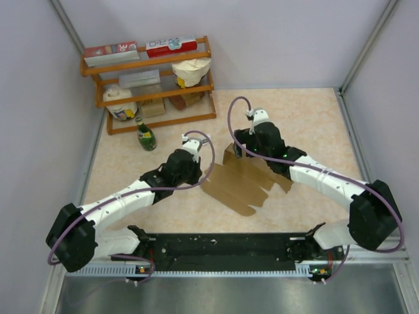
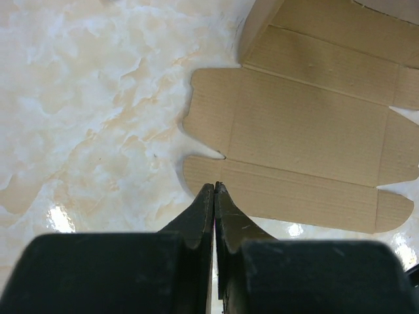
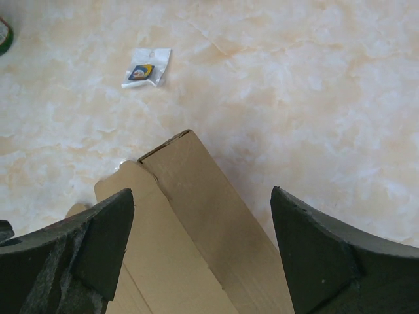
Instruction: Fold the paper box
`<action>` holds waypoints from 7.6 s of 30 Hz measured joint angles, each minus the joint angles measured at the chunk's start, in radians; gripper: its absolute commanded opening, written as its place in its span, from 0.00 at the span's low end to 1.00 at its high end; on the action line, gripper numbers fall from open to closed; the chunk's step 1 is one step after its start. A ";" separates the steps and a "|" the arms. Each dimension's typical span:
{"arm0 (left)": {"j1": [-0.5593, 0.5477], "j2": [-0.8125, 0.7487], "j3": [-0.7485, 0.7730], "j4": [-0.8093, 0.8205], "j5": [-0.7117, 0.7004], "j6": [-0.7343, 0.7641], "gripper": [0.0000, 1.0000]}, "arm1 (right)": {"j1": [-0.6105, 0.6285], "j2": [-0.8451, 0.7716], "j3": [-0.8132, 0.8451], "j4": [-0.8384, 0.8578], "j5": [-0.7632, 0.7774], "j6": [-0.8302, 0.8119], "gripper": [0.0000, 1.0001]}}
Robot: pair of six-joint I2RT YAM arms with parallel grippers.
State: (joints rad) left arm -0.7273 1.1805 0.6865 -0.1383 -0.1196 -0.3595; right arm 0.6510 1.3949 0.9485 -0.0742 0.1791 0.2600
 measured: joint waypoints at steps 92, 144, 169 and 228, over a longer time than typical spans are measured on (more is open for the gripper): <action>0.123 1.106 1.053 -0.151 0.731 0.153 0.00 | -0.269 -0.291 -0.288 -0.484 -0.045 0.351 0.18; 0.146 0.356 0.497 -0.083 0.435 0.212 0.00 | -0.294 -0.117 -0.250 -0.181 -0.229 0.141 0.23; 0.089 0.349 0.348 0.013 0.444 0.186 0.00 | -0.294 0.020 -0.322 -0.062 -0.225 0.143 0.04; 0.089 0.288 0.271 0.023 0.393 0.125 0.00 | -0.293 0.084 -0.297 0.022 -0.187 0.155 0.00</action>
State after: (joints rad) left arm -0.6380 1.4689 0.9573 -0.1154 0.2729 -0.2348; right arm 0.3576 1.4784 0.6518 -0.0525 -0.0078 0.4152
